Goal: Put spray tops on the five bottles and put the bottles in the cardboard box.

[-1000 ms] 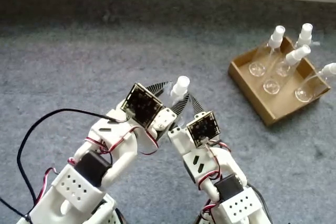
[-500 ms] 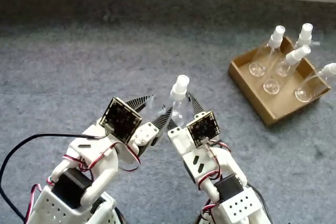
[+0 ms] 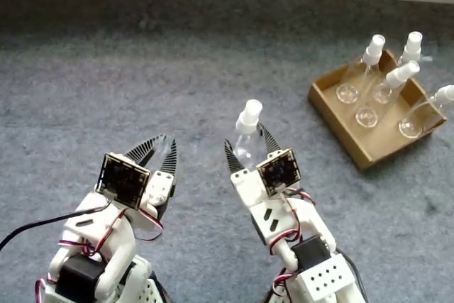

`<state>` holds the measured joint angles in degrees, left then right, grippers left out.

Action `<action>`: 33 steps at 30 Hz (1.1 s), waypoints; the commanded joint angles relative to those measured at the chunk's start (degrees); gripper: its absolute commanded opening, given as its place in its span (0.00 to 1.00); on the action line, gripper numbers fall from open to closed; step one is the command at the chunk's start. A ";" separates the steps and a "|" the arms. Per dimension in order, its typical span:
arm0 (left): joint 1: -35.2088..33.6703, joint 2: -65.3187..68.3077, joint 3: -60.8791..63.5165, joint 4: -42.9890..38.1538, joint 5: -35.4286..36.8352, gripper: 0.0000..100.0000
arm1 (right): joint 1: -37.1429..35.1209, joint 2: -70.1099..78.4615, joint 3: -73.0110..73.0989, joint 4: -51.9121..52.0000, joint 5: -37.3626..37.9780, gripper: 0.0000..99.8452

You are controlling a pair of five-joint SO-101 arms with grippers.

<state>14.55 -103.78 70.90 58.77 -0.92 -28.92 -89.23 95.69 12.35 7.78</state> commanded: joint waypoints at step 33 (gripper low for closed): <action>-25.54 -0.84 12.79 10.29 -0.70 0.00 | 38.20 10.86 -41.27 25.45 -0.26 0.15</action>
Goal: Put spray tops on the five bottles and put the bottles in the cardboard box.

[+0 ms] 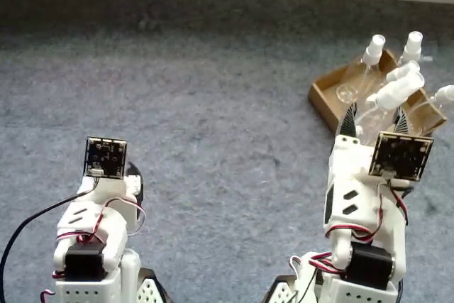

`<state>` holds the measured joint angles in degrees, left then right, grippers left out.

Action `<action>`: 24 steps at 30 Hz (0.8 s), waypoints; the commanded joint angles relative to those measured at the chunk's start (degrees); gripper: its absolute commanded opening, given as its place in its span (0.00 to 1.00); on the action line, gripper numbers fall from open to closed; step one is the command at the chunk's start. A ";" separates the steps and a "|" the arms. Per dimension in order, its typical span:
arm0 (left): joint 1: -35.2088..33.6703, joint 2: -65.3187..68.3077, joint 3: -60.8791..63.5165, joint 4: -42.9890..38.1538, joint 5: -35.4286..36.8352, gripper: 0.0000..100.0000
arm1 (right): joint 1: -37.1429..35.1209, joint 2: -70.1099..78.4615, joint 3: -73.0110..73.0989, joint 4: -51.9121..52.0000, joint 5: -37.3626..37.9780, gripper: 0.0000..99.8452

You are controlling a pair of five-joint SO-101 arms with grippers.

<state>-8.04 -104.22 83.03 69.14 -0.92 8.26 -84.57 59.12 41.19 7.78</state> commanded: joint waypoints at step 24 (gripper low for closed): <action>-3.12 -0.40 8.04 -0.18 -0.44 0.00 | 16.75 49.54 -5.76 -41.71 -8.53 0.15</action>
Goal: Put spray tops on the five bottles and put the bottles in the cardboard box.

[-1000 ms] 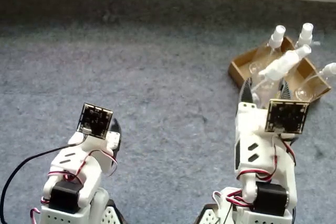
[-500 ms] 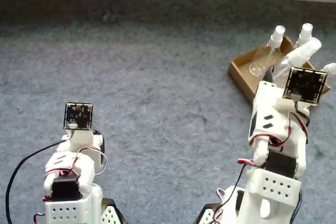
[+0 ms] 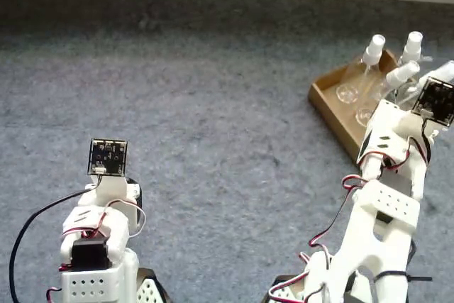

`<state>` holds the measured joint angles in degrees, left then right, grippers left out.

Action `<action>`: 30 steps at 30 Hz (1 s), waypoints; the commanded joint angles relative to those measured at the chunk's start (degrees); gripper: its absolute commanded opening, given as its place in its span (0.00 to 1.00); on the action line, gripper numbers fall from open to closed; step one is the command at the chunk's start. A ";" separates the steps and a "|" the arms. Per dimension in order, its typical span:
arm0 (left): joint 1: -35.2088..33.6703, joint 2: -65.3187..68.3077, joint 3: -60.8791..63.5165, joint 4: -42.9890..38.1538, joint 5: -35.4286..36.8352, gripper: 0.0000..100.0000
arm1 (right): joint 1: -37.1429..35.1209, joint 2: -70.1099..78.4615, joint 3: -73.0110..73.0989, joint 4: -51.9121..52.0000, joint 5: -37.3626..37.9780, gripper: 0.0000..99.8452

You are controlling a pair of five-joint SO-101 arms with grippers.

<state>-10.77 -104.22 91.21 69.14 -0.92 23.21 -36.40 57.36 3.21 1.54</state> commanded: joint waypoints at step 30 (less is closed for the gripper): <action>4.79 -0.40 2.33 -0.53 -0.70 0.00 | -3.21 -38.64 27.38 -10.77 6.15 0.15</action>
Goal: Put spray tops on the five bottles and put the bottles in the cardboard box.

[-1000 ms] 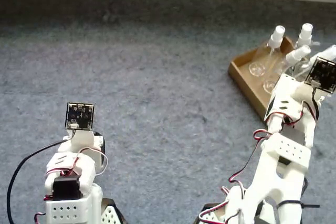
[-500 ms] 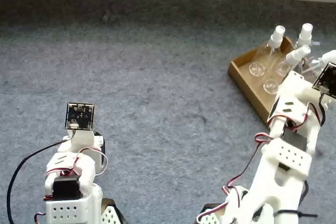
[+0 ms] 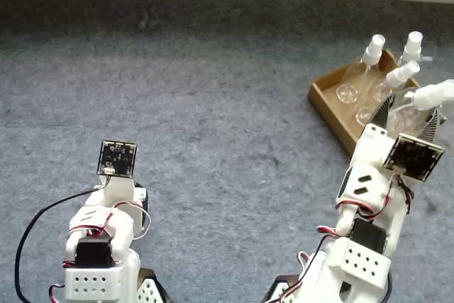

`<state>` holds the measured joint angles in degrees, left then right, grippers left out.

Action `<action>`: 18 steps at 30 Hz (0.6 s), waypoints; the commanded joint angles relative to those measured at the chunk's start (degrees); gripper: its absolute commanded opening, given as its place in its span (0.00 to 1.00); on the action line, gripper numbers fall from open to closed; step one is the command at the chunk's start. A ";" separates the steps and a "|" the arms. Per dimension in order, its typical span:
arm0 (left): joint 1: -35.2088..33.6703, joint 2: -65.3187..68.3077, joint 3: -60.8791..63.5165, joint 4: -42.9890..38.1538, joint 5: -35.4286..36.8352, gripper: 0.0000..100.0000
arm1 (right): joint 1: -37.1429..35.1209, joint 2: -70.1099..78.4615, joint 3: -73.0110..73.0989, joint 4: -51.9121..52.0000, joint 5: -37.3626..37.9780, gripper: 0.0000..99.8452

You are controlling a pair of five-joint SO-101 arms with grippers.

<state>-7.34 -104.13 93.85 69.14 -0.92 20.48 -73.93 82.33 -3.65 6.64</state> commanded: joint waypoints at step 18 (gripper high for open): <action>1.36 -0.48 -0.31 -0.53 -0.70 0.00 | 0.40 26.95 0.57 -26.95 1.05 0.15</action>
<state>-7.34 -104.13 93.85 69.14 -0.92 20.48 -50.20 86.73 -25.54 6.99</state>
